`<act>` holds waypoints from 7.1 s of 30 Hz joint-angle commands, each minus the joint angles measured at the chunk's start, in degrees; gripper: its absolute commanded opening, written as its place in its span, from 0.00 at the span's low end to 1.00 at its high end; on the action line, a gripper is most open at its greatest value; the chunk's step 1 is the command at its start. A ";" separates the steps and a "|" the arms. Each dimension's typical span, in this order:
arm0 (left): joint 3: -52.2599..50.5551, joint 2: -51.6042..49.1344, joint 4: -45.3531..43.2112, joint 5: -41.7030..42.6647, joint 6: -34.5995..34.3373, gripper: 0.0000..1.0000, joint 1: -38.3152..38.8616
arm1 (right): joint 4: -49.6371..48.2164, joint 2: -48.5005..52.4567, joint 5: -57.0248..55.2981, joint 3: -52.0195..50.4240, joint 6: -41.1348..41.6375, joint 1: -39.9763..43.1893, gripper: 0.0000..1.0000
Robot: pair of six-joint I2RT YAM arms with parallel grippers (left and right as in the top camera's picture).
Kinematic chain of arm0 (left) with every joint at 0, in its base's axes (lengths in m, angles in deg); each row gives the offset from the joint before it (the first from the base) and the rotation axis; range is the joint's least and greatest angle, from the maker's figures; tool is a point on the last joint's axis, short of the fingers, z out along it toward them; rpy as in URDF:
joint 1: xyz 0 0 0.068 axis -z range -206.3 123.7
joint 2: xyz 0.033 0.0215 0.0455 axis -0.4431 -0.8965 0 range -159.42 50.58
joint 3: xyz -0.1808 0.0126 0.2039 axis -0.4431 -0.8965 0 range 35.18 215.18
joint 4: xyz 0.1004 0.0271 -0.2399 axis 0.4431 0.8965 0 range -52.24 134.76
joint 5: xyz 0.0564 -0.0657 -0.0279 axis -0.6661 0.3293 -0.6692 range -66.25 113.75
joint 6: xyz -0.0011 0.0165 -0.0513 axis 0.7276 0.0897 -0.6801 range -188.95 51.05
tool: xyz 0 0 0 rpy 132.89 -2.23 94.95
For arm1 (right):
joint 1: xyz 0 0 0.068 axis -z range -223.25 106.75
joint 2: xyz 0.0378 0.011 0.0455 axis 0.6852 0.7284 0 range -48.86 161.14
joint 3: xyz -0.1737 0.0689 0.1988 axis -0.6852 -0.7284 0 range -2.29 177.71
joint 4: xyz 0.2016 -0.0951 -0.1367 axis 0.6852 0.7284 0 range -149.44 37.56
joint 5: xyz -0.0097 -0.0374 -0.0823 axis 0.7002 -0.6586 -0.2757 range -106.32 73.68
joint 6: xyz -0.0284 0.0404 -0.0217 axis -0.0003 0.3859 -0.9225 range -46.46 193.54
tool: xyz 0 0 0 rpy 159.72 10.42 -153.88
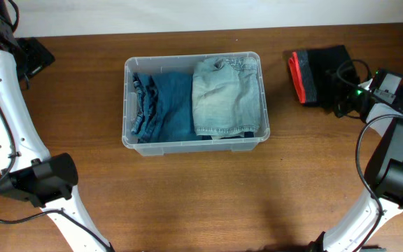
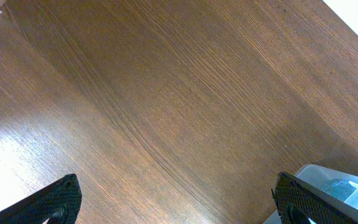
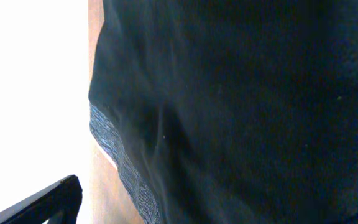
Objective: Pack container
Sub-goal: 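Lower the right gripper and grasp the black garment's edge, then lift the black garment and carry it left into the container, then lower the black garment onto the container's left side and release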
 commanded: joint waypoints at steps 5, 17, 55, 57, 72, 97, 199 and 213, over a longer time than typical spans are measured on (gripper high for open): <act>-0.33 0.92 0.02 -0.24 -0.31 0.99 0.07 | 2.56 9.35 -6.29 -3.56 -1.01 -0.59 0.88; -0.33 0.90 0.04 -0.24 -0.31 0.99 0.07 | 4.63 9.42 -8.00 -3.56 -0.98 -0.59 0.36; -0.33 0.90 0.02 -0.22 -0.31 0.99 0.07 | -8.04 -25.86 32.63 2.34 0.07 -1.81 0.04; -0.33 0.90 0.04 -0.22 -0.31 0.99 0.07 | -8.04 -29.55 34.14 2.34 1.07 -3.34 0.04; -0.33 0.92 0.02 -0.22 -0.31 0.99 0.07 | -8.02 -35.67 38.99 2.34 1.66 -31.19 0.04; -0.33 0.90 0.02 -0.22 -0.31 0.99 0.07 | -12.85 -23.78 13.16 2.36 -4.37 -54.27 0.04; -0.35 0.90 0.02 -0.24 -0.31 1.00 0.07 | 59.34 -0.79 -31.43 48.48 -43.98 -55.69 0.93; -0.33 0.90 0.02 -0.22 -0.31 0.99 0.07 | 61.59 -1.27 -33.14 54.77 -43.98 -55.78 0.66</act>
